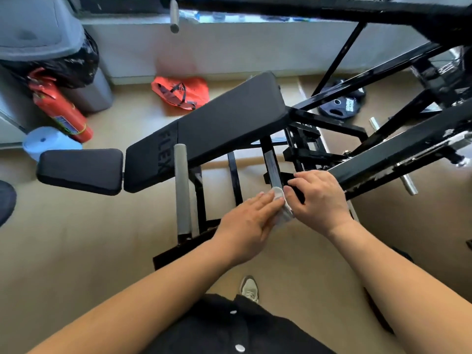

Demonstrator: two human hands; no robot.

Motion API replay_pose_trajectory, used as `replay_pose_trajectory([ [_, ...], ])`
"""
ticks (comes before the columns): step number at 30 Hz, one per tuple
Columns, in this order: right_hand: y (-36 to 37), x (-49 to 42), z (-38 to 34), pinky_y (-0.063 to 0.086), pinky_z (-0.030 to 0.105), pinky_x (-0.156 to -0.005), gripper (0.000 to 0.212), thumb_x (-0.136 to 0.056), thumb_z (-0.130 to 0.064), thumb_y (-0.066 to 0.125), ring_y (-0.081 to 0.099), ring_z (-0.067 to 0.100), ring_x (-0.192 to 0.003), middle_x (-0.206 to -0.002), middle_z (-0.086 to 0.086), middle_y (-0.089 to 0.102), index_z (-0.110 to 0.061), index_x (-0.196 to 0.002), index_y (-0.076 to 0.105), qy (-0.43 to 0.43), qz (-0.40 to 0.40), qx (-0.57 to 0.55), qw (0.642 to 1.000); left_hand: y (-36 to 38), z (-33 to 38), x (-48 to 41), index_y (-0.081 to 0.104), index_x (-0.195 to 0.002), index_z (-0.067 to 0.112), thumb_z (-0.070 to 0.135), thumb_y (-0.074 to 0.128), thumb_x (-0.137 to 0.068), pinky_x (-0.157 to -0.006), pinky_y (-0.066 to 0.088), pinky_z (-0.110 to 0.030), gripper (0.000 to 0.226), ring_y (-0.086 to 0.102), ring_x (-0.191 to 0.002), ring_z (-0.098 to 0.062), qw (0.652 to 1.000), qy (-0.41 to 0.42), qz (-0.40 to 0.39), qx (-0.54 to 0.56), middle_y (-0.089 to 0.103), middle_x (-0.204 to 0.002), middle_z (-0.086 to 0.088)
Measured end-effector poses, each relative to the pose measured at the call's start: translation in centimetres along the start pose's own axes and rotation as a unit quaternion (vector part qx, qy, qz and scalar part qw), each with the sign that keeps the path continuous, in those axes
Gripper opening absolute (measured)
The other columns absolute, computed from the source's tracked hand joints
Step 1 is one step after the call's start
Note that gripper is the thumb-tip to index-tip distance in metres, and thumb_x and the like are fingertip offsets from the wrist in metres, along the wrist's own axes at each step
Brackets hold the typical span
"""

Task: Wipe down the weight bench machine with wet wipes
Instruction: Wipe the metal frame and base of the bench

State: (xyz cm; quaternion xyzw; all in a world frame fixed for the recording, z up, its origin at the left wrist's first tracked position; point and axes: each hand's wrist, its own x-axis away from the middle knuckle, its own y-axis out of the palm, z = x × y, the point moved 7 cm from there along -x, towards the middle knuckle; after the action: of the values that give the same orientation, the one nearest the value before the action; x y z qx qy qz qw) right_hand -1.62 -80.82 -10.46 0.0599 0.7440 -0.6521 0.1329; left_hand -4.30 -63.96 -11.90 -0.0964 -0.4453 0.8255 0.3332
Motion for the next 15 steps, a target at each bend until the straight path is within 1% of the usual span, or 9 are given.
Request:
replay_pose_trajectory([
  [1, 0.0, -0.6, 0.4, 0.046, 0.043, -0.092, 0.035, -0.096, -0.038, 0.052, 0.066, 0.031, -0.096, -0.098, 0.004, 0.075, -0.016, -0.088, 0.078, -0.023, -0.002, -0.001, 1.0, 0.3, 0.5, -0.7, 0.021, -0.162, 0.037, 0.046, 0.028, -0.11, -0.126, 0.022, -0.032, 0.054, 0.02, -0.155, -0.011, 1.0, -0.016, 0.005, -0.017, 0.02, -0.17, 0.011],
  [2, 0.1, -1.2, 0.8, 0.046, 0.043, -0.086, 0.036, -0.097, -0.037, 0.05, 0.065, 0.03, -0.09, -0.093, 0.003, 0.074, -0.016, -0.083, 0.076, -0.04, -0.011, -0.005, 0.999, 0.5, 0.8, -1.1, 0.017, -0.163, 0.039, 0.047, 0.026, -0.11, -0.125, 0.023, -0.032, 0.054, 0.021, -0.155, -0.012, 0.999, -0.028, 0.003, -0.032, 0.019, -0.17, 0.011],
  [3, 0.4, -1.9, 1.0, 0.045, 0.042, -0.081, 0.038, -0.097, -0.037, 0.049, 0.064, 0.03, -0.086, -0.089, 0.002, 0.073, -0.016, -0.08, 0.075, -0.052, -0.023, -0.007, 0.998, 0.9, 0.7, -1.1, 0.012, -0.163, 0.04, 0.048, 0.024, -0.11, -0.126, 0.02, -0.031, 0.055, 0.017, -0.156, -0.013, 0.998, -0.032, -0.007, -0.047, 0.016, -0.171, 0.011],
  [5, 1.0, -2.6, 1.2, 0.041, 0.041, -0.076, 0.04, -0.097, -0.04, 0.046, 0.061, 0.029, -0.082, -0.084, -0.001, 0.072, -0.019, -0.078, 0.075, -0.071, -0.05, 0.019, 0.996, 1.6, 0.1, 0.0, -0.002, -0.162, 0.041, 0.052, 0.017, -0.108, -0.129, 0.009, -0.034, 0.058, 0.003, -0.158, -0.012, 0.995, -0.026, -0.029, -0.086, 0.003, -0.173, 0.01],
  [6, 1.3, -2.5, 1.1, 0.039, 0.04, -0.075, 0.041, -0.097, -0.041, 0.046, 0.06, 0.028, -0.08, -0.082, -0.002, 0.073, -0.021, -0.076, 0.075, -0.078, -0.056, 0.041, 0.995, 1.7, -0.6, 1.0, -0.006, -0.162, 0.041, 0.055, 0.011, -0.106, -0.129, 0.007, -0.036, 0.06, -0.001, -0.159, -0.012, 0.993, -0.023, -0.035, -0.108, -0.002, -0.173, 0.009],
  [9, 1.1, -2.1, 0.9, 0.035, 0.038, -0.072, 0.039, -0.096, -0.042, 0.049, 0.06, 0.028, -0.073, -0.075, -0.004, 0.072, -0.022, -0.073, 0.074, -0.066, -0.034, 0.058, 0.996, 1.8, -2.3, 3.1, -0.007, -0.164, 0.035, 0.058, 0.001, -0.101, -0.129, 0.008, -0.038, 0.067, -0.001, -0.159, -0.013, 0.987, -0.057, -0.038, -0.145, -0.002, -0.173, 0.006],
  [12, 1.1, -2.3, 1.2, 0.039, 0.039, -0.072, 0.039, -0.096, -0.04, 0.046, 0.061, 0.03, -0.072, -0.075, -0.002, 0.071, -0.023, -0.073, 0.073, -0.056, -0.013, 0.03, 0.998, 2.0, -0.4, 0.0, -0.001, -0.165, 0.028, 0.056, 0.003, -0.102, -0.128, 0.014, -0.039, 0.068, 0.011, -0.158, -0.018, 0.986, -0.066, -0.014, -0.149, 0.009, -0.173, 0.002],
  [13, 1.2, -2.4, 1.2, 0.04, 0.039, -0.071, 0.041, -0.096, -0.04, 0.044, 0.061, 0.03, -0.072, -0.075, -0.001, 0.071, -0.023, -0.073, 0.072, -0.057, -0.01, 0.026, 0.998, 2.1, 0.8, -1.6, 0.004, -0.165, 0.026, 0.054, 0.007, -0.104, -0.126, 0.02, -0.04, 0.067, 0.021, -0.155, -0.019, 0.987, -0.062, 0.005, -0.148, 0.018, -0.17, 0.001],
  [15, 1.2, -2.3, 1.2, 0.041, 0.039, -0.069, 0.045, -0.098, -0.039, 0.039, 0.061, 0.031, -0.071, -0.074, 0.0, 0.07, -0.021, -0.072, 0.07, -0.057, -0.007, 0.021, 0.998, 2.5, 2.6, -4.0, 0.019, -0.162, 0.023, 0.05, 0.017, -0.107, -0.118, 0.034, -0.041, 0.062, 0.042, -0.139, -0.022, 0.988, -0.073, 0.037, -0.134, 0.04, -0.157, -0.001],
])
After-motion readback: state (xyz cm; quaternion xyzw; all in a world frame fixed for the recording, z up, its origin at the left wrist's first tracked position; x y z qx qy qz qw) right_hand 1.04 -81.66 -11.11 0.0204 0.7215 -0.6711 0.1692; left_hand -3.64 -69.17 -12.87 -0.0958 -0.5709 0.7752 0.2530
